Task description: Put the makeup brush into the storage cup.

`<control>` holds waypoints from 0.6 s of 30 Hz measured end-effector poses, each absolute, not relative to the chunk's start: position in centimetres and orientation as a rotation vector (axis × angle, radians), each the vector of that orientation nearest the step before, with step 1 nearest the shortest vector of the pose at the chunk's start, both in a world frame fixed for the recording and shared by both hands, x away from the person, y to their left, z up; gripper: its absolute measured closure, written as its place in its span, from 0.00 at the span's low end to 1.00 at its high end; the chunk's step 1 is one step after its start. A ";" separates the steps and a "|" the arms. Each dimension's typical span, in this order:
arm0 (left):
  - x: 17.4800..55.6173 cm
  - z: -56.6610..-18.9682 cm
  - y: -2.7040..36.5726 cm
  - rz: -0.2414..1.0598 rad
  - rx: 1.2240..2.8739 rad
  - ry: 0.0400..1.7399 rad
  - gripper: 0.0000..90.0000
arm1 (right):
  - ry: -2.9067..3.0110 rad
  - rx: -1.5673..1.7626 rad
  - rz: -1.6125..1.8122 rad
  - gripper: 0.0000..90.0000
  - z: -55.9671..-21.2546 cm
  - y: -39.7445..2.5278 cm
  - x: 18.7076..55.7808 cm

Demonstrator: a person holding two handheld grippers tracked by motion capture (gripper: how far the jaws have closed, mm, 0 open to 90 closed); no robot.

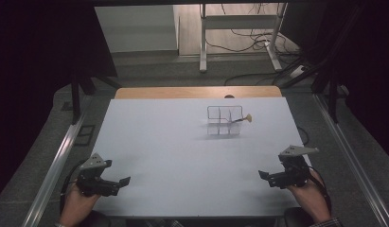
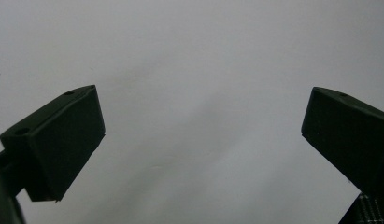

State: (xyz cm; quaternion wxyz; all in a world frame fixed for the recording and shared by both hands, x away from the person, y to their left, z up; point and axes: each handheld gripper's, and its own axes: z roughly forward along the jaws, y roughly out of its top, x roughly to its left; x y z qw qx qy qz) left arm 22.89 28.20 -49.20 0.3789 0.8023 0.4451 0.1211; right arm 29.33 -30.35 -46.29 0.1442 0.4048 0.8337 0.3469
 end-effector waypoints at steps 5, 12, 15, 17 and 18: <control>22.9 -49.2 28.2 0.309 2.048 1.138 0.00 | 2.401 1.184 0.993 0.00 -46.3 -30.7 29.0; 22.9 -49.2 28.2 0.308 2.047 1.138 0.00 | 2.390 1.200 0.980 0.00 -46.4 -31.4 28.5; 22.9 -49.2 28.2 0.308 2.048 1.138 0.00 | 2.386 1.207 0.980 0.00 -46.4 -31.7 28.3; 22.9 -49.2 28.2 0.308 2.048 1.138 0.00 | 2.382 1.211 0.979 0.00 -46.4 -31.9 28.2; 22.9 -49.2 28.2 0.307 2.048 1.138 0.00 | 2.375 1.213 0.987 0.00 -46.4 -32.0 28.1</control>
